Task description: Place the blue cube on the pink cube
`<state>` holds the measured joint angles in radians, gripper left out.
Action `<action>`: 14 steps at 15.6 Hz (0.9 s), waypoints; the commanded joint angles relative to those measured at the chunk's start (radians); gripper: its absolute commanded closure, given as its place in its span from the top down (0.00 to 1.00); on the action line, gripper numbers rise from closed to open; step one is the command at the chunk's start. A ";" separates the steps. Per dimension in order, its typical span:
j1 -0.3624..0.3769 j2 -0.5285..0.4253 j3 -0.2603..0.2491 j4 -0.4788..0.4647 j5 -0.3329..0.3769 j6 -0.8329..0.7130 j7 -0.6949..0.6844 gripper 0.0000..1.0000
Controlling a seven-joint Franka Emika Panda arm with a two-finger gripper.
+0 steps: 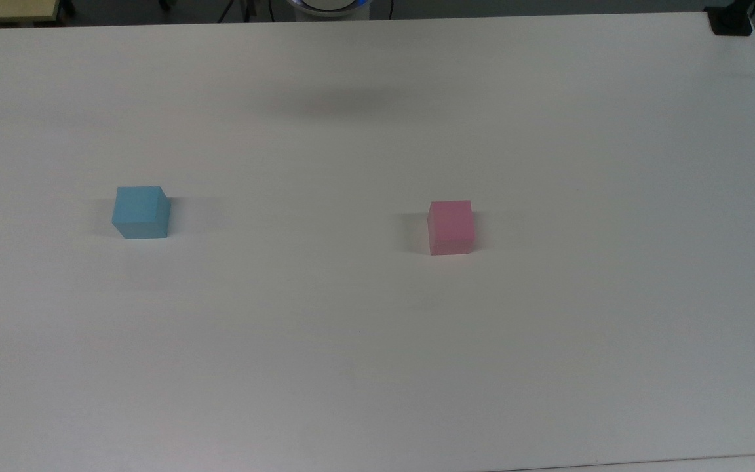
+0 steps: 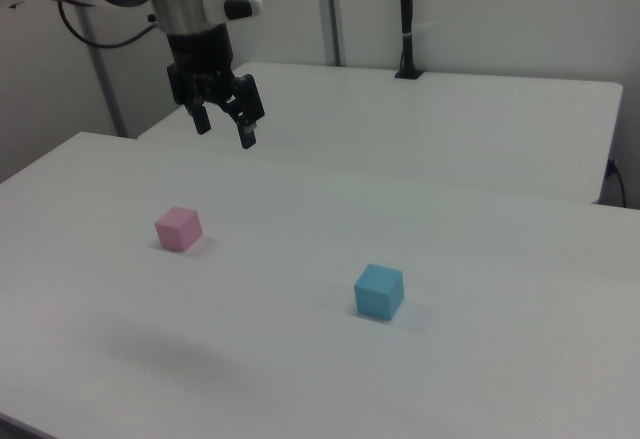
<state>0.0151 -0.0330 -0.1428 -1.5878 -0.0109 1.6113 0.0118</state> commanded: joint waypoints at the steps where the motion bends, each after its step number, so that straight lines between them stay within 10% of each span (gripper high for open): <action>1: 0.006 -0.002 -0.012 0.000 0.019 0.016 -0.010 1.00; 14: 0.005 -0.002 -0.015 -0.005 0.019 0.015 -0.104 1.00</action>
<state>0.0143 -0.0330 -0.1438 -1.5878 -0.0109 1.6113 -0.0151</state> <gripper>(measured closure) 0.000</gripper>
